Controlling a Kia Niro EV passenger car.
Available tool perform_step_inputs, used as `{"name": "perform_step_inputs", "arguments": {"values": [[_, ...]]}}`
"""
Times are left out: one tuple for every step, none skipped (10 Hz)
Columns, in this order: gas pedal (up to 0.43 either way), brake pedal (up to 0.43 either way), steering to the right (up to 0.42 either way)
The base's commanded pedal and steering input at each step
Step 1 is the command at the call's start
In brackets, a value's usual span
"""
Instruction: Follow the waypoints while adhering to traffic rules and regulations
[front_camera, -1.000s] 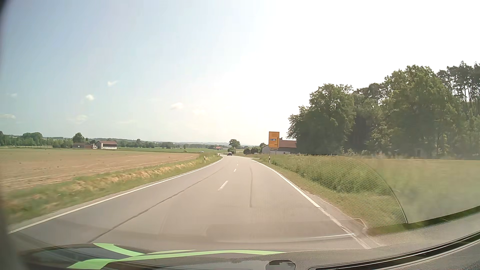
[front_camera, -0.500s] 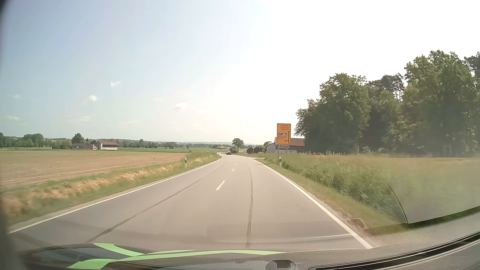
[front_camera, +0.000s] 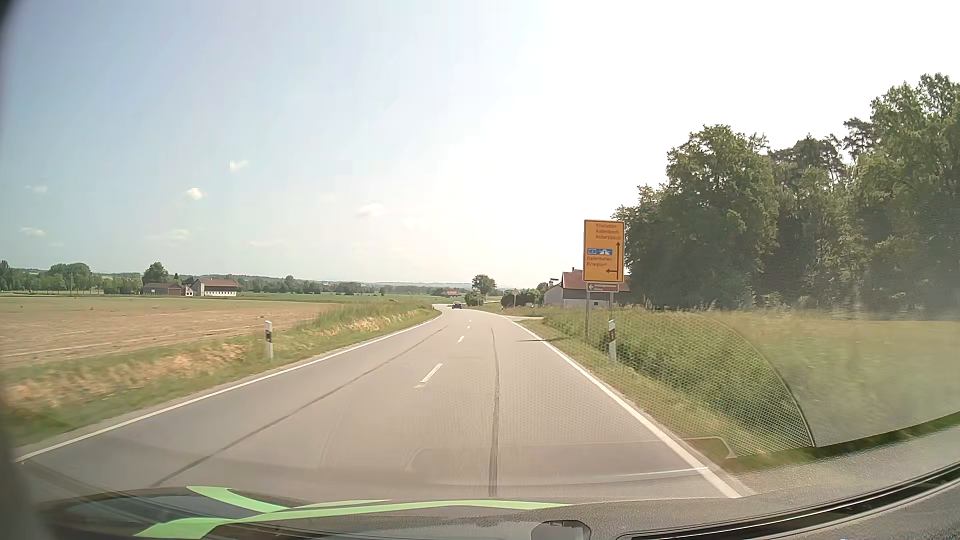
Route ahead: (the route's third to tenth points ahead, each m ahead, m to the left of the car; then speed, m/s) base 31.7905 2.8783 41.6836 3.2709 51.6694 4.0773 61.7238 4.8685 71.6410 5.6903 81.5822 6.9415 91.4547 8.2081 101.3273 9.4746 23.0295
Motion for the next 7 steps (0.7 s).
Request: {"name": "perform_step_inputs", "arguments": {"values": [[0.0, 0.0, -0.011], [0.0, 0.0, -0.011], [0.0, 0.0, -0.011], [0.0, 0.0, -0.011], [0.0, 0.0, -0.011], [0.0, 0.0, -0.011], [0.0, 0.0, -0.011]]}}
